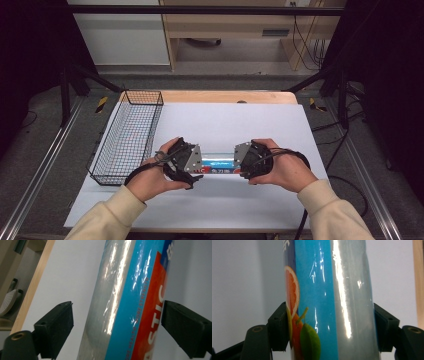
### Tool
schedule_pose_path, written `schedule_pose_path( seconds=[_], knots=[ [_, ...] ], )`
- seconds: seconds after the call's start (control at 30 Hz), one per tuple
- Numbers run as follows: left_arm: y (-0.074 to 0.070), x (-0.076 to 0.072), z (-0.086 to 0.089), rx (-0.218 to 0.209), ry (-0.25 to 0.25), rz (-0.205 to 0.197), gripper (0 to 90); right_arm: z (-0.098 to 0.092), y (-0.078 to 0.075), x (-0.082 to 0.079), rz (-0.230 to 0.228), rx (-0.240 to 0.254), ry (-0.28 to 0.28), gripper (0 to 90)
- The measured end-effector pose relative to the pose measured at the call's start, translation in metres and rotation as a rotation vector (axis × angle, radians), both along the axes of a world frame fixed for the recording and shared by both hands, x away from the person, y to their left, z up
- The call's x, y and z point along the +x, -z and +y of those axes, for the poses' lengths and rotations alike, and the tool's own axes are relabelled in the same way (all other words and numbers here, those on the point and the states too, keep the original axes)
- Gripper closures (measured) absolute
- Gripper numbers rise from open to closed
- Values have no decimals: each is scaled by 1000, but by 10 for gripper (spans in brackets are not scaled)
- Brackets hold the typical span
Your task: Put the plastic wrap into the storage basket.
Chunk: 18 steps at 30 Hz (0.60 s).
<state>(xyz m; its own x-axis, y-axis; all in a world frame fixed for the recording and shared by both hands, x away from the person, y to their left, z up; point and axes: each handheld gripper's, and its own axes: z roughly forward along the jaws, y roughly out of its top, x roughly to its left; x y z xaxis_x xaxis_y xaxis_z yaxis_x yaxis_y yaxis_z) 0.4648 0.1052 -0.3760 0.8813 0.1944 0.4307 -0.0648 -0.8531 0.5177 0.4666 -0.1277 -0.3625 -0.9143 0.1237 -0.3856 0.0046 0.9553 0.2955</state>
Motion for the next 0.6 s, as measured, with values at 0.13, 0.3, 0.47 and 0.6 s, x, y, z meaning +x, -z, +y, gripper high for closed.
schedule_pose_path(
  seconds=[0.13, 0.3, 0.47, 0.6],
  knots=[
    [-5, 0, -3, 22, 21, -1, 162, 4, -11, -2, -15, -13, -6, 305],
    [-7, 1, -7, 45, 33, 7, 223, 9, -18, -4, -21, -14, -14, 306],
    [-7, 3, -8, 41, 35, 22, 260, 16, -23, -5, -32, -25, -27, 306],
    [-8, 3, -9, 71, 42, 8, 271, 18, -23, -5, -35, -23, -27, 307]
  ],
)
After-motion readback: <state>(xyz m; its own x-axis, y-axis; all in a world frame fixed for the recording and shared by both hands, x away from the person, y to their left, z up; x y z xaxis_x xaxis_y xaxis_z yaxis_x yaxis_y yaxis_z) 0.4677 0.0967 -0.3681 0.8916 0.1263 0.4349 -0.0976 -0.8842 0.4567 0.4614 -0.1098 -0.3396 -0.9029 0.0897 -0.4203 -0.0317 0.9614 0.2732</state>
